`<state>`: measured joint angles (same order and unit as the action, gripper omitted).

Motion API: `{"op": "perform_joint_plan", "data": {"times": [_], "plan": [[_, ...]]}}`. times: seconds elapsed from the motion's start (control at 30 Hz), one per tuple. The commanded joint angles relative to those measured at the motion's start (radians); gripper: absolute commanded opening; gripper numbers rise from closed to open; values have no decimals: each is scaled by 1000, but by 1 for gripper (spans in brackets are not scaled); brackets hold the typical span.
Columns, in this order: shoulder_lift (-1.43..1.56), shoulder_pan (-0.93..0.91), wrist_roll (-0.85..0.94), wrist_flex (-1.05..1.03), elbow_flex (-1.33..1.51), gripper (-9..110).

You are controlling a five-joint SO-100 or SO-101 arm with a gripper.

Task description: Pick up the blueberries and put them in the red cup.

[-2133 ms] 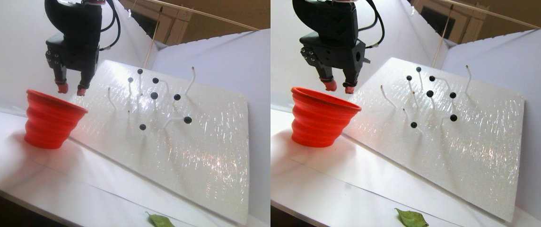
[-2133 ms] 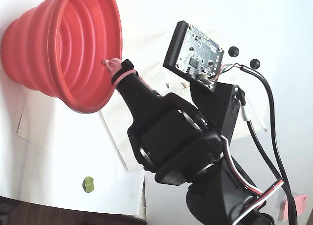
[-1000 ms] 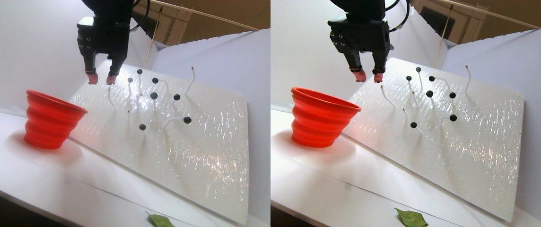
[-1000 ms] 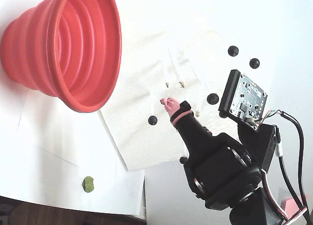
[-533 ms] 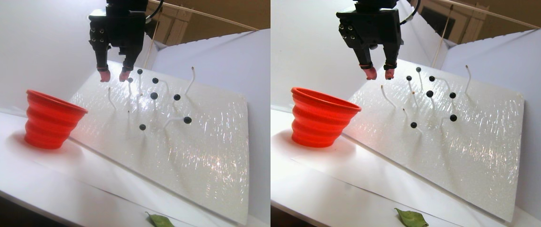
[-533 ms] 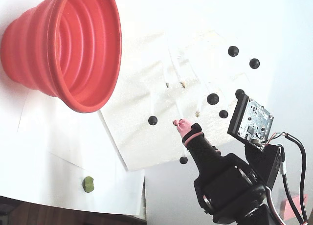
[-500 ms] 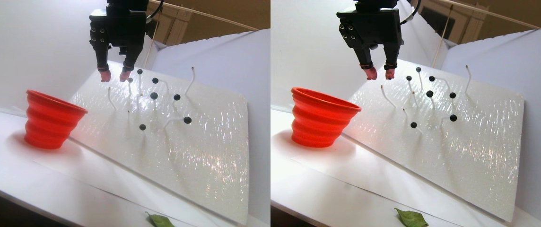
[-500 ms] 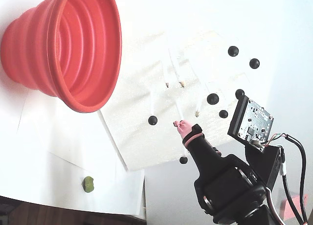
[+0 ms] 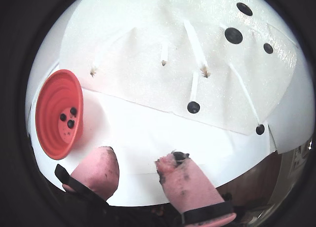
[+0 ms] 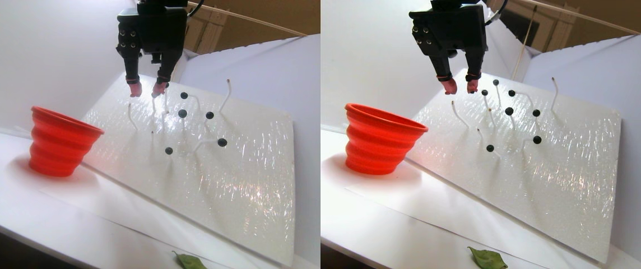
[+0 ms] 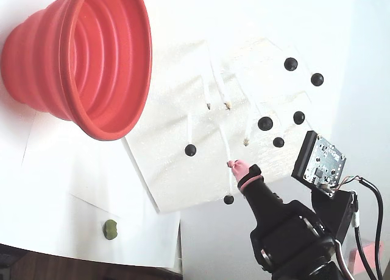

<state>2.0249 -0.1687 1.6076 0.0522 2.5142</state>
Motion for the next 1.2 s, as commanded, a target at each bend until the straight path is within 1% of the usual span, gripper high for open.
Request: {"op": "perform_joint_plan", "data": {"times": [0.0,0.7,1.17], "plan": [[69,-58,11,3,-29,15],[-155,-140,64,160,-75,16],[-334,-183,91,265,-153,18]]}}
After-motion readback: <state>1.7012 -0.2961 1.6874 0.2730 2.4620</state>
